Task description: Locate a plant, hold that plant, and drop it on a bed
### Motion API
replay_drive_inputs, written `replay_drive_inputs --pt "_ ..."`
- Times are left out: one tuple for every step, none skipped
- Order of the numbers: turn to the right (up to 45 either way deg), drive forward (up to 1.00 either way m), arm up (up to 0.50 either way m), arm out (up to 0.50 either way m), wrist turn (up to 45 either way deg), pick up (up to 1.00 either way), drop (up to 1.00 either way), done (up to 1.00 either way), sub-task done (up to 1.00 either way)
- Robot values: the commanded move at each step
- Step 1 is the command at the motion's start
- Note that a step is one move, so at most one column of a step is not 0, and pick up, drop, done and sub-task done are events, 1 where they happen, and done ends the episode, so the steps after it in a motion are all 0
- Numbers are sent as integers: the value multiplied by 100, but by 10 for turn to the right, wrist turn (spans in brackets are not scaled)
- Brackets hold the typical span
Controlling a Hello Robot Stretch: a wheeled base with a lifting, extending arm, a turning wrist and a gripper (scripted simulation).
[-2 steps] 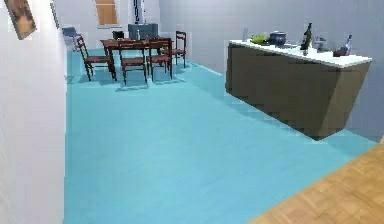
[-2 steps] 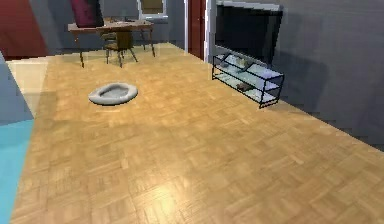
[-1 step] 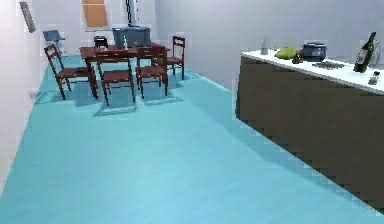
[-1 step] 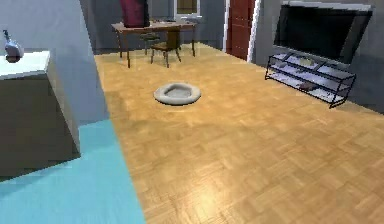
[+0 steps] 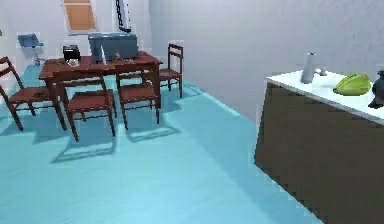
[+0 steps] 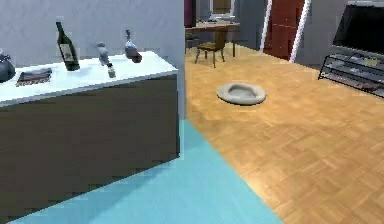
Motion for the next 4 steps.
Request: replay_drive_inputs --pt "0 100 0 0 0 0 0 0 0" --pt "0 100 0 0 0 0 0 0 0" --pt "-120 0 0 0 0 0 0 0 0" --pt "0 5 0 0 0 0 0 0 0"
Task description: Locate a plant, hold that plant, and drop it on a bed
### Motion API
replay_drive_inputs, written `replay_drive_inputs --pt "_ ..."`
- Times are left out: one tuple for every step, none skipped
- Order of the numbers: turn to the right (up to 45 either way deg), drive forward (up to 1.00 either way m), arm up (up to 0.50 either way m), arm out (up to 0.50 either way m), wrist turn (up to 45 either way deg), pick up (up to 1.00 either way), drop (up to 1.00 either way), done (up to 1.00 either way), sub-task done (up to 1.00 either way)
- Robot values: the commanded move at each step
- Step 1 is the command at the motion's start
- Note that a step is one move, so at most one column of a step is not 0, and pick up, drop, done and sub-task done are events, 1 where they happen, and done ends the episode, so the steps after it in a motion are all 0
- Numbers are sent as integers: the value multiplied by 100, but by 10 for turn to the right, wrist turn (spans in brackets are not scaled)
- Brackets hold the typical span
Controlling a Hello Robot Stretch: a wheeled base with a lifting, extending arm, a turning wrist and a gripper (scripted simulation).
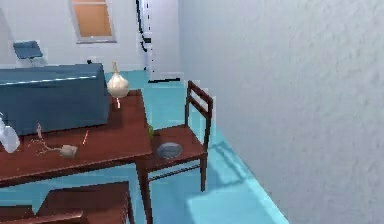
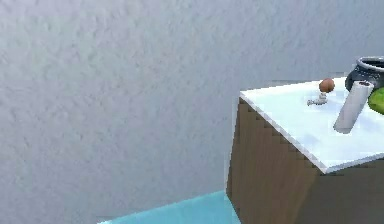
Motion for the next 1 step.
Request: replay_drive_inputs --pt "-450 0 0 0 0 0 0 0 0"
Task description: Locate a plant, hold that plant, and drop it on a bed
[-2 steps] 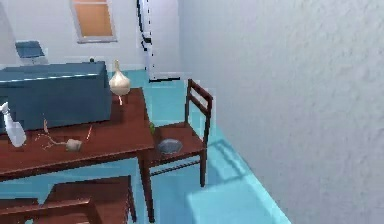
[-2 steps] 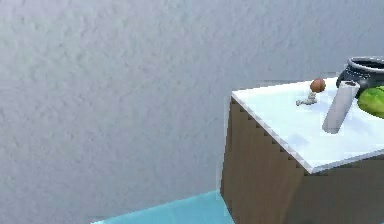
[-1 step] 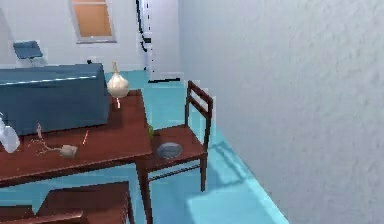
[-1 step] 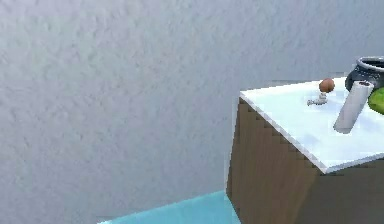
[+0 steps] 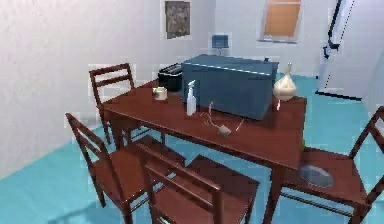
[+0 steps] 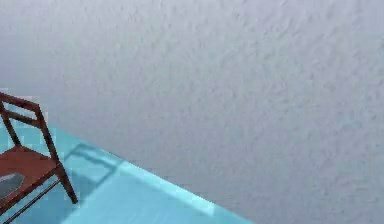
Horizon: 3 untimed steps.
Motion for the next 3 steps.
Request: replay_drive_inputs --pt "-450 0 0 0 0 0 0 0 0" --pt "-300 0 0 0 0 0 0 0 0" --pt "-30 0 0 0 0 0 0 0 0"
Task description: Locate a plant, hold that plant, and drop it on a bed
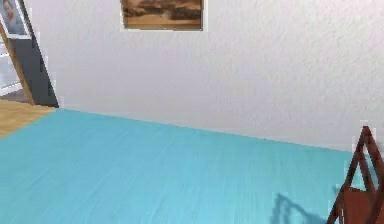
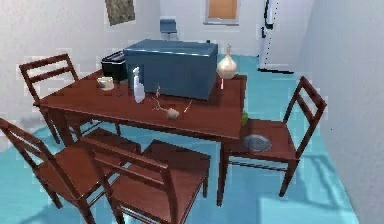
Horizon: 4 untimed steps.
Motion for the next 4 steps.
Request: replay_drive_inputs --pt "450 0 0 0 0 0 0 0 0" --pt "450 0 0 0 0 0 0 0 0" --pt "330 0 0 0 0 0 0 0 0" --pt "0 90 0 0 0 0 0 0 0"
